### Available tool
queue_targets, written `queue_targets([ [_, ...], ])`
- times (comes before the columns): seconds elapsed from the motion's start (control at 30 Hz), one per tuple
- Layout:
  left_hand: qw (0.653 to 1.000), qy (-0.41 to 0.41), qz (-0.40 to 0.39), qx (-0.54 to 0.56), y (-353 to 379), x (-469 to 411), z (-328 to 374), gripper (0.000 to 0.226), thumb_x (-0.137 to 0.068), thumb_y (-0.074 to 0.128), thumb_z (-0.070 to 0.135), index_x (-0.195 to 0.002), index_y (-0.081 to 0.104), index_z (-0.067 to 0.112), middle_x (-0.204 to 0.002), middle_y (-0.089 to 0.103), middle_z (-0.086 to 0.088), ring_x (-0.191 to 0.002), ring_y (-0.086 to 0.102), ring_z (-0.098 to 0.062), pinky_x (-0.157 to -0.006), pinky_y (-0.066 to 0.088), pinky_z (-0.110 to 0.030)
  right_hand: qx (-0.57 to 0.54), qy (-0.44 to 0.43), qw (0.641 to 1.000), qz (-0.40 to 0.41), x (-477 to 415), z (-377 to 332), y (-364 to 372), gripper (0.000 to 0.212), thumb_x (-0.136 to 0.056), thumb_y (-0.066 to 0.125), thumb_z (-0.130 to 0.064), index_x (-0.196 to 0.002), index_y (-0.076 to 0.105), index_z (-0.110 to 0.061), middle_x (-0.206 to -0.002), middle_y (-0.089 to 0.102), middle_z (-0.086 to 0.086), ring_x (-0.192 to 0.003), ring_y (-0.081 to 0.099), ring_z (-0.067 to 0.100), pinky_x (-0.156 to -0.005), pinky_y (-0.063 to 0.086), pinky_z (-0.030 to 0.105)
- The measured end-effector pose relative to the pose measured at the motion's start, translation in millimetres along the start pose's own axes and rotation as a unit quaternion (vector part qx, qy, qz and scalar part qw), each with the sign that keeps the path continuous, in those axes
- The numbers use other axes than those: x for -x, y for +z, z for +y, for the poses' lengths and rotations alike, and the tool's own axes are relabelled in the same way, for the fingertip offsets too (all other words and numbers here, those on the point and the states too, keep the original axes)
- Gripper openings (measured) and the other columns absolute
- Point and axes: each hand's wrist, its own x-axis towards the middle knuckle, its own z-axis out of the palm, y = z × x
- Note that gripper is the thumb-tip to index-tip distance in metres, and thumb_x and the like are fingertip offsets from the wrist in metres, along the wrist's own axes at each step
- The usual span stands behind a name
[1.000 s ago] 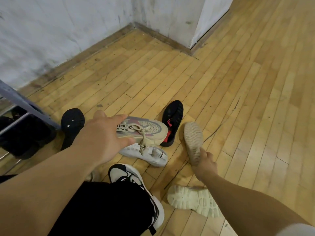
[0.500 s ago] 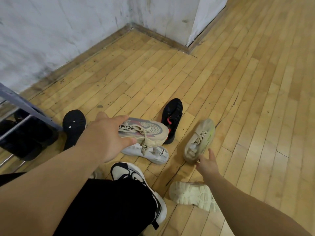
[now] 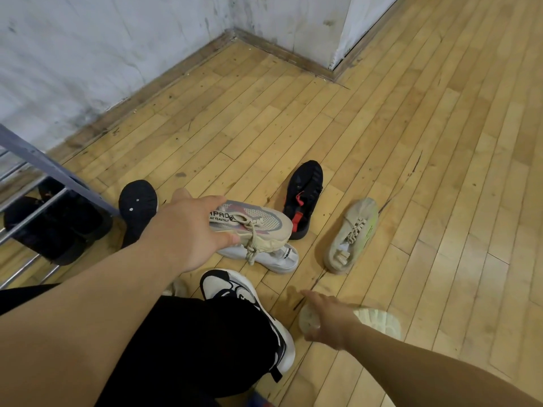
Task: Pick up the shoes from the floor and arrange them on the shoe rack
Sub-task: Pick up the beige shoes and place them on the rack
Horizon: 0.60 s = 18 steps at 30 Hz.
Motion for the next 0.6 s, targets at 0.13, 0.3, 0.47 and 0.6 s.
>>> queue_targets([
  [0.13,1.000,-0.007,0.018,0.013,-1,0,-5,0.086,-0.077,0.076,0.066,-0.153,0.044,0.042,-0.121,0.037,0.000,-0.114,0.052,-0.024,-0.104,0.047,-0.041,-0.005,0.033,0.999,0.031,-6,-10,-5,0.097,-0.073,0.082,-0.047,-0.149,0.021,-0.048,-0.129,0.053,-0.003,-0.113,0.056,0.022,-0.092,0.053,0.040],
  [0.3,0.999,-0.023,0.034,0.028,-5,-3,-11,0.086,-0.076,0.077,0.066,-0.152,0.045,0.042,-0.119,0.035,0.000,-0.113,0.054,-0.028,-0.103,0.048,-0.042,-0.109,0.091,0.960,0.240,-15,-3,-32,0.081,-0.081,0.074,-0.055,-0.148,0.035,-0.029,-0.135,0.052,-0.002,-0.116,0.058,0.023,-0.095,0.051,0.037],
  [0.47,0.999,-0.021,0.027,0.031,-5,-2,-10,0.087,-0.075,0.078,0.066,-0.152,0.045,0.042,-0.120,0.035,0.000,-0.112,0.054,-0.026,-0.103,0.047,-0.041,-0.157,0.034,0.985,0.069,-13,-1,-32,0.081,-0.077,0.078,-0.042,-0.149,0.040,-0.034,-0.122,0.060,-0.006,-0.102,0.063,0.015,-0.089,0.052,0.029],
  [0.6,0.999,-0.019,0.019,0.036,-4,0,-10,0.085,-0.077,0.078,0.063,-0.152,0.043,0.043,-0.120,0.034,0.001,-0.113,0.052,-0.024,-0.103,0.046,-0.040,-0.112,0.053,0.992,0.034,-11,7,-17,0.093,-0.073,0.081,-0.041,-0.154,0.034,-0.038,-0.139,0.048,0.004,-0.124,0.052,0.025,-0.099,0.048,0.033],
])
